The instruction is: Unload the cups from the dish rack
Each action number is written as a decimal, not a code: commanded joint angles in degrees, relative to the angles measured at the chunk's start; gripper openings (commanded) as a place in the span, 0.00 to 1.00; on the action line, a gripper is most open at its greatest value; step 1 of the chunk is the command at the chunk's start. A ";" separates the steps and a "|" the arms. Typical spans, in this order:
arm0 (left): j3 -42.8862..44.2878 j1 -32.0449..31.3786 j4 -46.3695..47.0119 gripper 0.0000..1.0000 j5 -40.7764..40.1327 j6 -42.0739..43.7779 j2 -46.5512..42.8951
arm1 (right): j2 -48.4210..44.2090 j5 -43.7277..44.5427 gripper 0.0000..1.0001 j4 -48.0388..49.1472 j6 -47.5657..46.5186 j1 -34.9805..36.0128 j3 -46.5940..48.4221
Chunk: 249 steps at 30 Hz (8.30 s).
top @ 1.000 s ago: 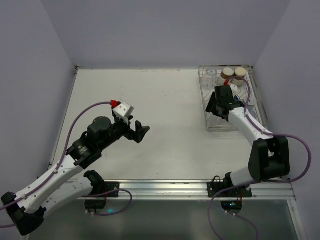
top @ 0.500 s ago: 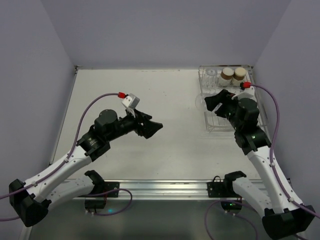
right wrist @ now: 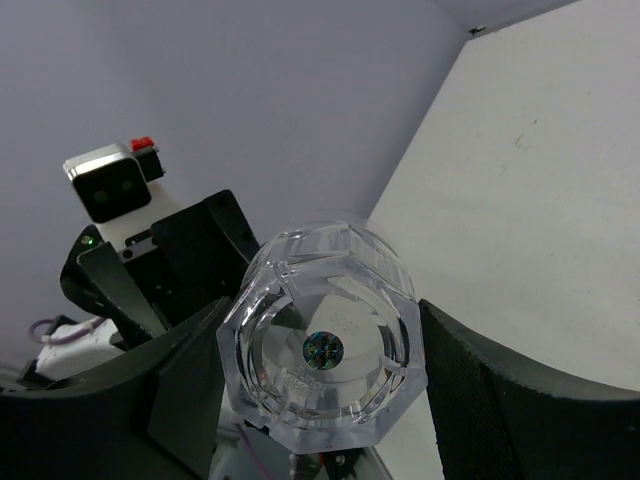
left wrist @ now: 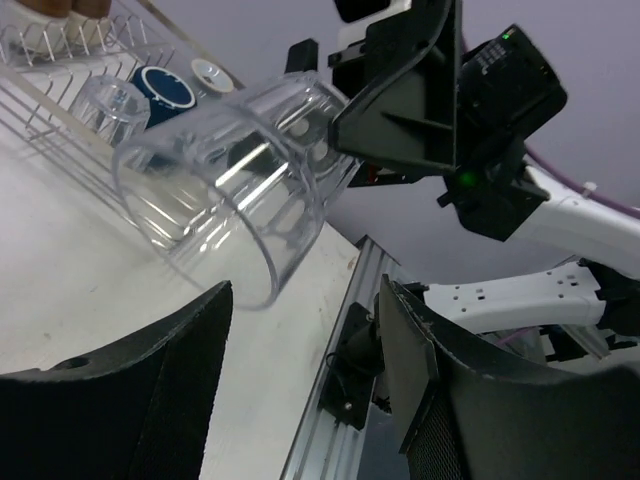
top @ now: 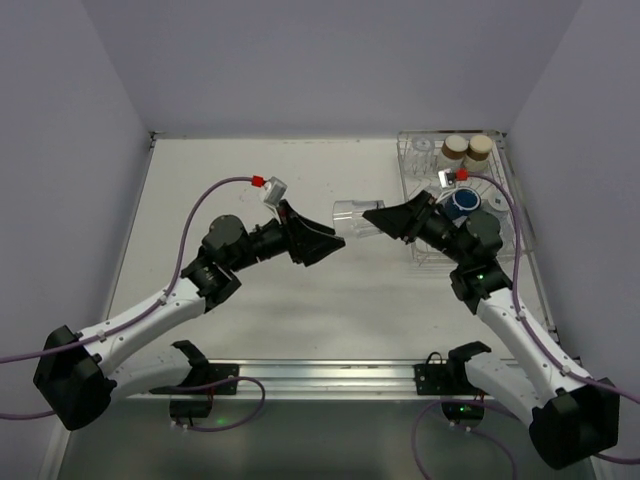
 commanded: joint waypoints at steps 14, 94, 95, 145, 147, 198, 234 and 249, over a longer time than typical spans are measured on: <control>-1.62 0.06 9.96 0.00 -5.36 -0.52 1.60 | 12.78 -8.19 0.48 27.45 15.61 4.35 -6.97; 2.43 3.75 -35.58 1.00 -9.87 30.00 -24.25 | 18.75 53.50 0.81 -46.72 -32.11 -17.89 18.95; 2.51 3.14 -35.67 1.00 -10.22 30.17 -24.52 | 19.81 53.78 0.82 -47.51 -32.29 -17.89 19.47; -8.36 2.08 -1.34 0.99 -5.13 2.15 -8.62 | -4.35 15.77 0.32 -19.53 -12.71 -2.69 4.11; -9.52 2.08 7.11 0.95 -3.91 -1.01 -4.77 | -4.97 12.31 0.32 -13.36 -9.28 -1.19 -0.37; 37.57 7.61 -62.99 0.00 -42.22 27.18 36.20 | -10.41 25.57 0.99 -16.58 -15.33 11.38 -12.60; 48.75 9.55 -61.18 0.83 -27.89 28.07 31.05 | -10.95 34.33 0.75 -30.45 -18.49 11.20 -2.85; 8.42 2.69 -40.60 0.84 -5.32 28.94 -16.49 | -2.62 60.79 0.55 -38.73 -23.58 -9.87 4.35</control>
